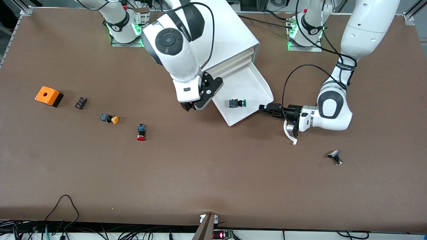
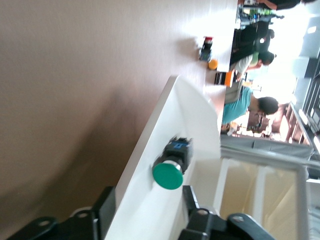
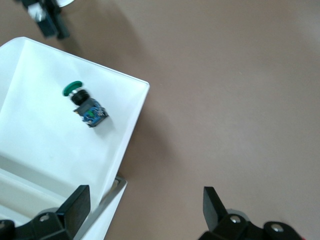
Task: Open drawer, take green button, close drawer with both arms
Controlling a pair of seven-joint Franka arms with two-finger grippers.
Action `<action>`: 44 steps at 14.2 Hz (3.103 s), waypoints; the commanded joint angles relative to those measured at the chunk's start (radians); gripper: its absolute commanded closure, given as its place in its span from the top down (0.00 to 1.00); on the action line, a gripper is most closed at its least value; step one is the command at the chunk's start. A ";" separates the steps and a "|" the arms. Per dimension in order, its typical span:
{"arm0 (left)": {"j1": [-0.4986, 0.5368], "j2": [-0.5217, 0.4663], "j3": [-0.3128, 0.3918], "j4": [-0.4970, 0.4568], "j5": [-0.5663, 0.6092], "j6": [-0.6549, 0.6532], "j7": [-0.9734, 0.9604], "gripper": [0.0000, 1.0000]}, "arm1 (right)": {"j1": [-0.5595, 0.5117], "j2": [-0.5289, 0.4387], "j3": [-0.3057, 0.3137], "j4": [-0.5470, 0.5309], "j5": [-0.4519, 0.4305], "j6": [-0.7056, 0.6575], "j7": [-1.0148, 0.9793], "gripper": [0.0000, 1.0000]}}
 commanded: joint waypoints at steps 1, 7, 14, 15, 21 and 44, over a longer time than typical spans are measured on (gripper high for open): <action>0.013 -0.094 0.000 0.009 0.021 0.003 -0.059 1.00 | 0.028 0.143 0.019 0.164 -0.011 -0.026 -0.116 1.00; 0.064 -0.307 -0.001 0.067 0.546 0.109 -0.060 1.00 | 0.108 0.203 0.062 0.241 -0.063 -0.049 -0.129 1.00; 0.082 -0.597 0.026 0.072 0.873 0.078 -0.231 1.00 | 0.109 0.266 0.057 0.236 -0.062 -0.041 -0.319 1.00; 0.070 -0.620 0.034 0.086 0.955 0.024 -0.311 1.00 | 0.106 0.279 0.057 0.241 -0.062 -0.034 -0.321 1.00; 0.052 -0.660 0.046 0.175 1.143 -0.205 -0.843 1.00 | 0.117 0.330 0.060 0.241 -0.062 0.075 -0.322 1.00; 0.019 -0.570 0.057 0.258 1.183 -0.185 -0.826 1.00 | 0.141 0.424 0.059 0.233 -0.071 0.219 -0.374 0.69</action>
